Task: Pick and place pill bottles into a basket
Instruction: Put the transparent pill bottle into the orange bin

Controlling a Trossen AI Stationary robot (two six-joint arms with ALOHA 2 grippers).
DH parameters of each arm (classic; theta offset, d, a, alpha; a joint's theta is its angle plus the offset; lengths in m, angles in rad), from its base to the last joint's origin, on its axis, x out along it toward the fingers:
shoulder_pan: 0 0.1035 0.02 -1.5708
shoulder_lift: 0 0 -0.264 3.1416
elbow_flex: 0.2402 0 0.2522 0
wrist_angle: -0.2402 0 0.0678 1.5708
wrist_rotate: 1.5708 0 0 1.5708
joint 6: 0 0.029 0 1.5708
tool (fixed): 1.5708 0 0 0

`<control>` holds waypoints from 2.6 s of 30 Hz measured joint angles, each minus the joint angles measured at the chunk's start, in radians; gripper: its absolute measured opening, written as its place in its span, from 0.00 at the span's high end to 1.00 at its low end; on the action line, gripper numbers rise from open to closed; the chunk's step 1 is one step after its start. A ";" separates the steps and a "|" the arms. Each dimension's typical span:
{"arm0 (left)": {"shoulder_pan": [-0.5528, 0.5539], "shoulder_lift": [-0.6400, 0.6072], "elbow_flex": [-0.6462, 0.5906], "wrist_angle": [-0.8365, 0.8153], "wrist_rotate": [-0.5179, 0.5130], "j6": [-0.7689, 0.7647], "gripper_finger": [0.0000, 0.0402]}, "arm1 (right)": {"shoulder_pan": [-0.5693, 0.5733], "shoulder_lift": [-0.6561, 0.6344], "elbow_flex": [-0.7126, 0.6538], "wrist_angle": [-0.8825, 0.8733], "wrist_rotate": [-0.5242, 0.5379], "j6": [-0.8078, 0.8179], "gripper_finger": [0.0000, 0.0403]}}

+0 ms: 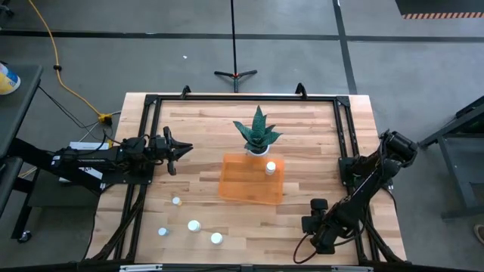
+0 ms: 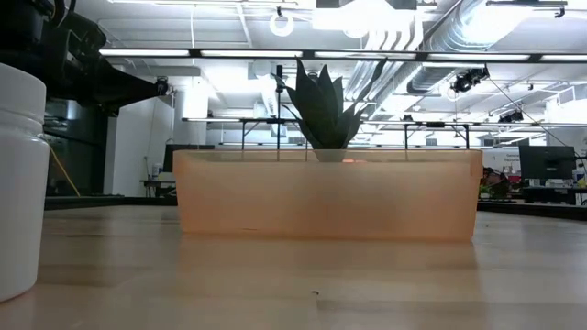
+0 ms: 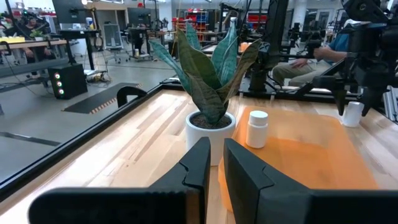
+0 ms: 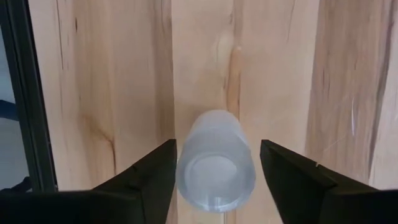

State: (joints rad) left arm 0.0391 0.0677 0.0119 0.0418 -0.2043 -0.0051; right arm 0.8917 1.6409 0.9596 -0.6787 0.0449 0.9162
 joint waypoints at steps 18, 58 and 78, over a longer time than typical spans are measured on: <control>0.000 0.000 0.000 0.000 0.000 0.000 0.79 | -0.120 0.000 0.099 -0.079 -0.011 -0.101 0.67; 0.000 0.000 0.000 0.000 0.001 0.000 0.79 | -0.741 0.000 0.004 0.247 -0.116 -1.001 0.66; 0.000 0.000 0.000 0.000 0.001 0.000 0.79 | -0.747 0.000 0.052 0.161 -0.130 -0.945 0.53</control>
State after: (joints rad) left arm 0.0387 0.0677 0.0116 0.0417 -0.2035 -0.0056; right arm 0.1442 1.6409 1.0112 -0.5176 -0.0849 -0.0284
